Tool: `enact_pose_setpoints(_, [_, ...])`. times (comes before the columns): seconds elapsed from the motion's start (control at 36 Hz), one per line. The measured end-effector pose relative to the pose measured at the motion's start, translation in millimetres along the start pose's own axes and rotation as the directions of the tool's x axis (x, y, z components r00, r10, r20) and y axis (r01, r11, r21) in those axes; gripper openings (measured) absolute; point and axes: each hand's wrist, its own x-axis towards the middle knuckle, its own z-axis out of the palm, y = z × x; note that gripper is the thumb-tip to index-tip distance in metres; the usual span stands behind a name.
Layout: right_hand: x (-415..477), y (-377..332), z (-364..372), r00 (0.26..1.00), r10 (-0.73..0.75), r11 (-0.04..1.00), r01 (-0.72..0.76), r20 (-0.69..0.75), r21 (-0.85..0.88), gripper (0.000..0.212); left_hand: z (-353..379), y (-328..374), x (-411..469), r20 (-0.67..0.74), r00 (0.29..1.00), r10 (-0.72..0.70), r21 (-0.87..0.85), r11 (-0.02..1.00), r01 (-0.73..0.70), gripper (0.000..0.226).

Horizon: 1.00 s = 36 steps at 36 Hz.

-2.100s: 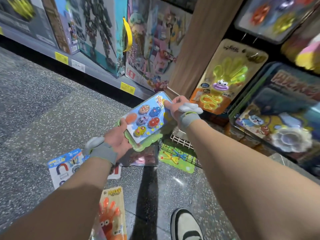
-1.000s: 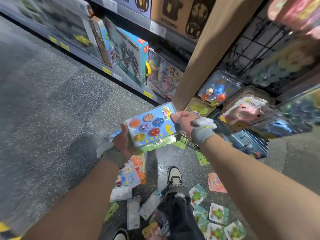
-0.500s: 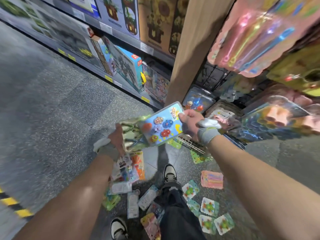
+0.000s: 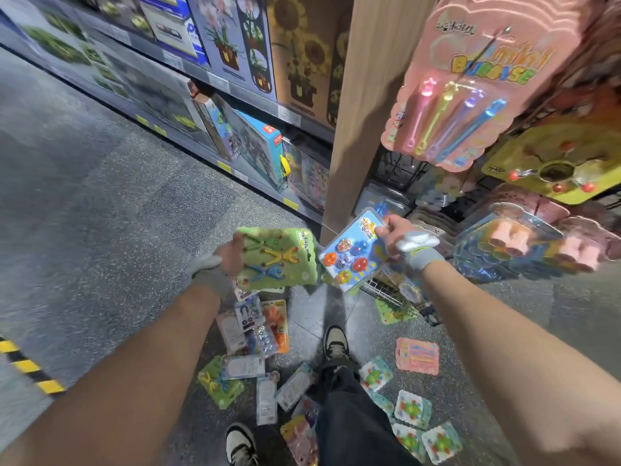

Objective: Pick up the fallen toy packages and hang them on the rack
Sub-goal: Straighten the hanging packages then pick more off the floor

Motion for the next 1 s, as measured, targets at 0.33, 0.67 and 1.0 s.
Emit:
enact_pose_setpoints(0.33, [14.3,-1.8,2.3,0.992,-0.053,0.998,0.050,-0.118,-0.030,0.010,-10.1,5.0,-9.6,-0.104,0.994,-0.033,-0.241,0.971,0.007,0.059])
enact_pose_setpoints(0.67, [40.3,-7.1,6.3,0.997,-0.029,0.991,0.019,-0.072,-0.136,0.040,-10.7,9.7,-8.0,-0.080,0.995,-0.061,-0.210,0.977,0.043,0.067])
enact_pose_setpoints(1.0, [52.6,-0.9,4.2,0.997,-0.063,0.979,0.052,-0.049,-0.196,0.016,-14.9,22.0,-7.2,-0.046,0.997,-0.061,-0.317,0.947,0.044,0.059])
